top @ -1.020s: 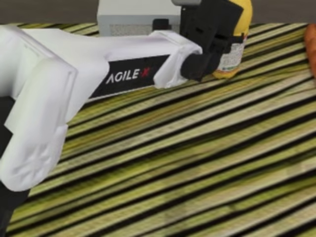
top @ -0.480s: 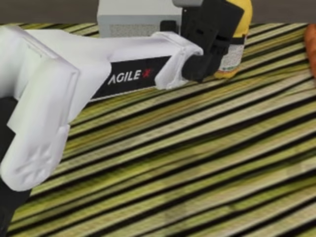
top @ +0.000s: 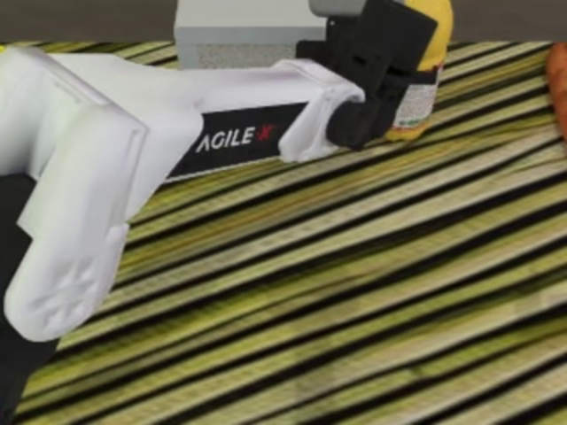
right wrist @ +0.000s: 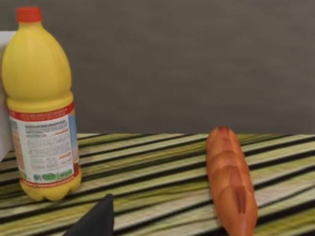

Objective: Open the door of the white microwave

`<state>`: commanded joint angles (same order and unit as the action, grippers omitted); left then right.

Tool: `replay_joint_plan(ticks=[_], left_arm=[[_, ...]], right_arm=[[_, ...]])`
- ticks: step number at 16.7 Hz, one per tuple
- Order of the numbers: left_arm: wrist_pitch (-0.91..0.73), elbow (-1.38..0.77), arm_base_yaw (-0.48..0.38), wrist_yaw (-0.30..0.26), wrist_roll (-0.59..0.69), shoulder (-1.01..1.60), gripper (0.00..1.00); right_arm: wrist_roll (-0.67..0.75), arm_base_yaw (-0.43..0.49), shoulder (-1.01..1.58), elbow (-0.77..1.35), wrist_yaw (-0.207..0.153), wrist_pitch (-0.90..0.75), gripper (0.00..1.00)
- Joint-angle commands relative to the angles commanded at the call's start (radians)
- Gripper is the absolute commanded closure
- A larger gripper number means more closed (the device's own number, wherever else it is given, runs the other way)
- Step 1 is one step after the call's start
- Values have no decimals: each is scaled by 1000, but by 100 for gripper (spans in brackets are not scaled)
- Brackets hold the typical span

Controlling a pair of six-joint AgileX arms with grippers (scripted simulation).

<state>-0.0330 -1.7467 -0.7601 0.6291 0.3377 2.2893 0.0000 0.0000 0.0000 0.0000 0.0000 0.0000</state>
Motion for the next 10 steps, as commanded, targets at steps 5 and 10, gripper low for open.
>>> replay_joint_plan(ticks=[5, 10], left_arm=[[-109, -110, 6, -25, 27, 54, 100], [-467, -441, 28, -102, 97, 191, 100]], right_arm=[[0, 0, 0, 0, 0, 0, 0], [0, 0, 0, 0, 0, 0, 0]])
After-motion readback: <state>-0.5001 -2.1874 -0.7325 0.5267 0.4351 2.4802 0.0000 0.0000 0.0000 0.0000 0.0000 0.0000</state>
